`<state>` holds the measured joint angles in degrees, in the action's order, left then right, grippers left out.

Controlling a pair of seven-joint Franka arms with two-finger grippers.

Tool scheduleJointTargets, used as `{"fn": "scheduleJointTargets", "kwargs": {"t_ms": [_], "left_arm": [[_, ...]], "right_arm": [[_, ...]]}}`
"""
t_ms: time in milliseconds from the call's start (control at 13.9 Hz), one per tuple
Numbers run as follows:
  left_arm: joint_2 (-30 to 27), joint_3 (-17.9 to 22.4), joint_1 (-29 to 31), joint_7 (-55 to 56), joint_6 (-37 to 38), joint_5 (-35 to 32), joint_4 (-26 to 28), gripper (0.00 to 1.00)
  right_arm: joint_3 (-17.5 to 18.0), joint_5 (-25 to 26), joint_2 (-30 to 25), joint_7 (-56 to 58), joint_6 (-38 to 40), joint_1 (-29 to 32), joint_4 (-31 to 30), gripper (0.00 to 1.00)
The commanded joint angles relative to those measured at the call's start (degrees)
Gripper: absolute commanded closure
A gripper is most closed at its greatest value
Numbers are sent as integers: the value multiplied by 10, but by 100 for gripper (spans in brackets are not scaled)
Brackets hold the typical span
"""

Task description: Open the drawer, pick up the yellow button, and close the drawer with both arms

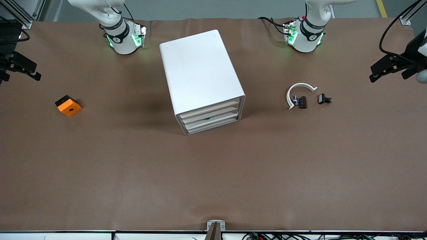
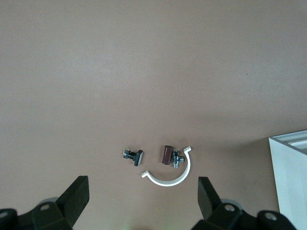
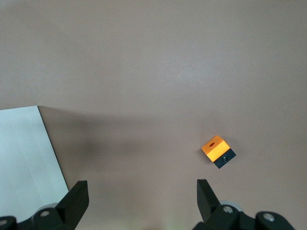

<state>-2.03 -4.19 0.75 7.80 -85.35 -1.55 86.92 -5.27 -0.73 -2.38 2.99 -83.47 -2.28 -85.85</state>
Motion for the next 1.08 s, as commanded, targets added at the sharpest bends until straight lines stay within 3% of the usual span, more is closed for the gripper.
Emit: {"fn": "scheduleJointTargets", "kwargs": {"t_ms": [0,505,793,1009], "left_arm": [[4,-3,3,-2,4,-11,-13,0],[17,-6,1,-14,6,-3,-29,0],[62,-13,-13,-14,-18,53,-30,0],[97,-14,-56,-14,-56,59,-34,0]], "right_arm": [[-1,8,4,-6,7,-2,12,0],[-1,8,5,-6,7,-3,12,0],[-1,8,4,-6,7,-3,12,0],[-1,8,4,-6,7,-3,13,0]]}}
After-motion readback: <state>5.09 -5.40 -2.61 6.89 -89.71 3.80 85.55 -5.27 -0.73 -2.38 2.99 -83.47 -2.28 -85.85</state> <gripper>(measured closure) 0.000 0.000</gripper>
